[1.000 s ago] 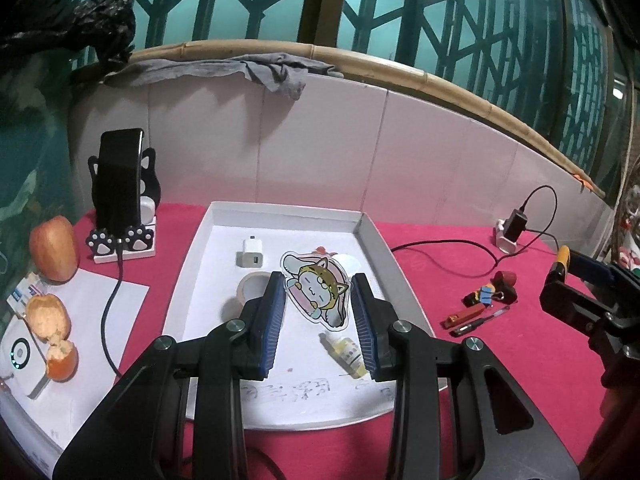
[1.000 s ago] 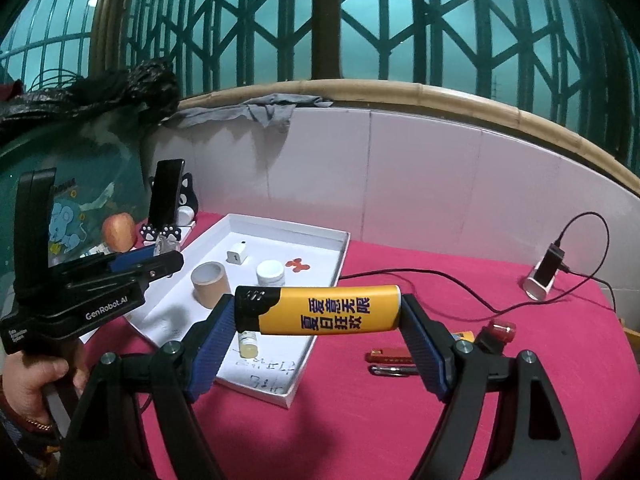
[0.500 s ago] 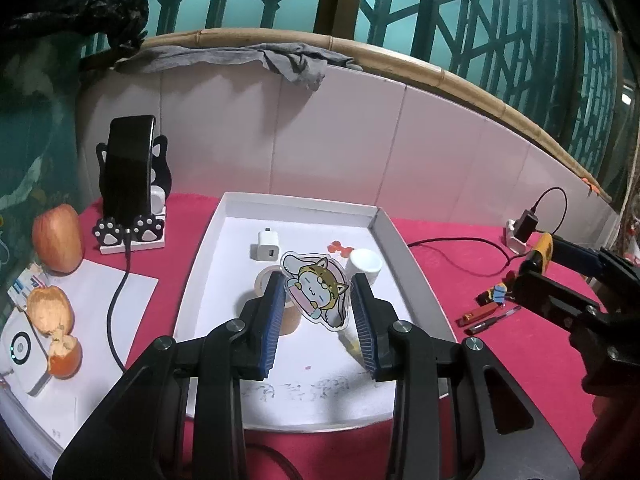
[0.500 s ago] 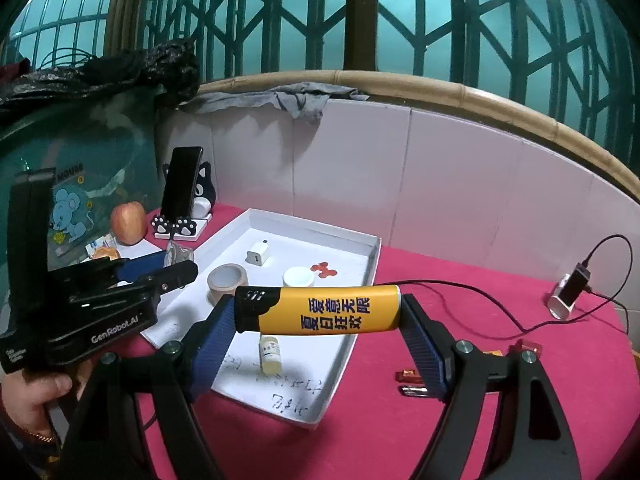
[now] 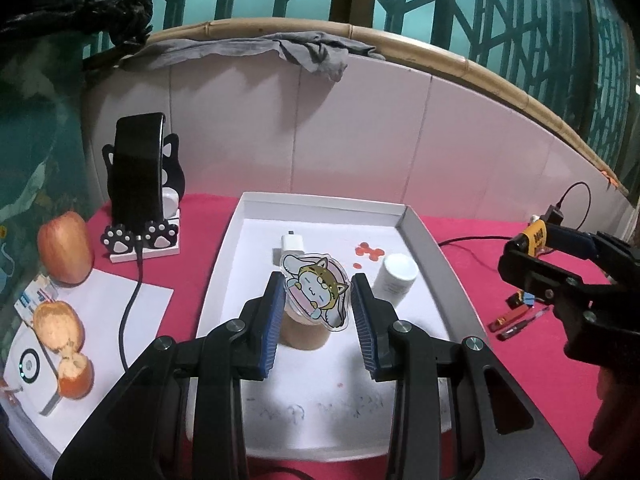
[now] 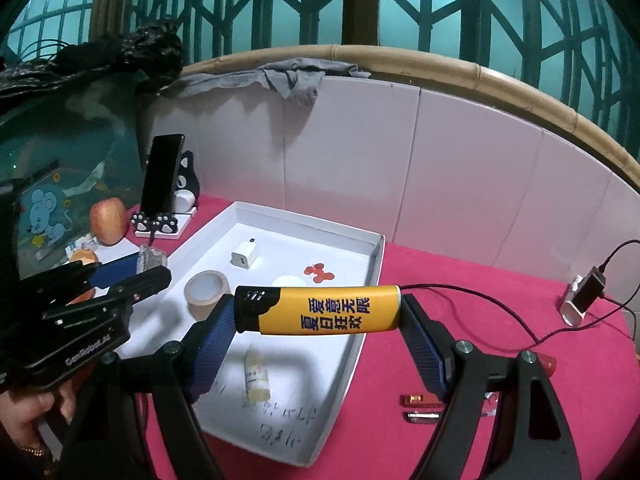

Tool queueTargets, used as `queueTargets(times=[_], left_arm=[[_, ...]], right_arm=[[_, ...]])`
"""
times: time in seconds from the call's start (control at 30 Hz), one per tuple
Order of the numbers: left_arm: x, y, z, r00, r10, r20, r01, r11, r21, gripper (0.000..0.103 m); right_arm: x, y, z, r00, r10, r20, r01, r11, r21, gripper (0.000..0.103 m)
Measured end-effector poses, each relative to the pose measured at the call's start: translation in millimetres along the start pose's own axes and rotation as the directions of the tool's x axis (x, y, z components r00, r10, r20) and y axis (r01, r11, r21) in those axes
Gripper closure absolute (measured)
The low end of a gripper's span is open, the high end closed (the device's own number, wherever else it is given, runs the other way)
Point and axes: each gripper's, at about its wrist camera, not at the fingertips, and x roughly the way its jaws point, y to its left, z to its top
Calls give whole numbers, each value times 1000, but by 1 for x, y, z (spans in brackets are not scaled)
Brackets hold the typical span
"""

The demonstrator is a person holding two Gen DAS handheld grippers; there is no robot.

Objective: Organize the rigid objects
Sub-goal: 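Open the left gripper to drop the cat card into the tray, then lower the yellow lighter into the tray and open the right gripper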

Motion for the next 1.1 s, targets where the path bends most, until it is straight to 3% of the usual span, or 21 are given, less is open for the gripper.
queueTargets(times=[0.17,0.4,0.7,0.73,0.8,0.93,1.07,1.1], left_arm=[[26,8,15,999,13,-43,-13,1000,3,70],[82,28,40,986,-48,-160,38,997,-68,70],[114,33,32,973,-53,-226,33,996,-88,68],[115,32,31,972,-55,-230,36,996,-87,66],[114,32,30,973,-51,-227,31,996,-89,45],[100,35,32,983,-25,-181,6,995,-103,30],[78,38,36,994,14,-107,-27,993,-118,0],[72,39,36,996,16,-87,-27,992,-122,0]], right_arm=[[22,-3,13,1000,5,-20,-4,999,41,22],[77,-9,31,996,27,-91,-14,990,141,22],[133,-16,22,981,75,-178,-21,958,285,22],[134,-17,21,981,82,-176,-27,954,299,22],[135,-18,20,980,93,-175,-33,948,316,21],[127,-17,20,983,104,-151,-51,945,323,16],[114,-16,19,988,100,-121,-56,945,322,8],[109,-17,18,989,93,-112,-53,946,319,7]])
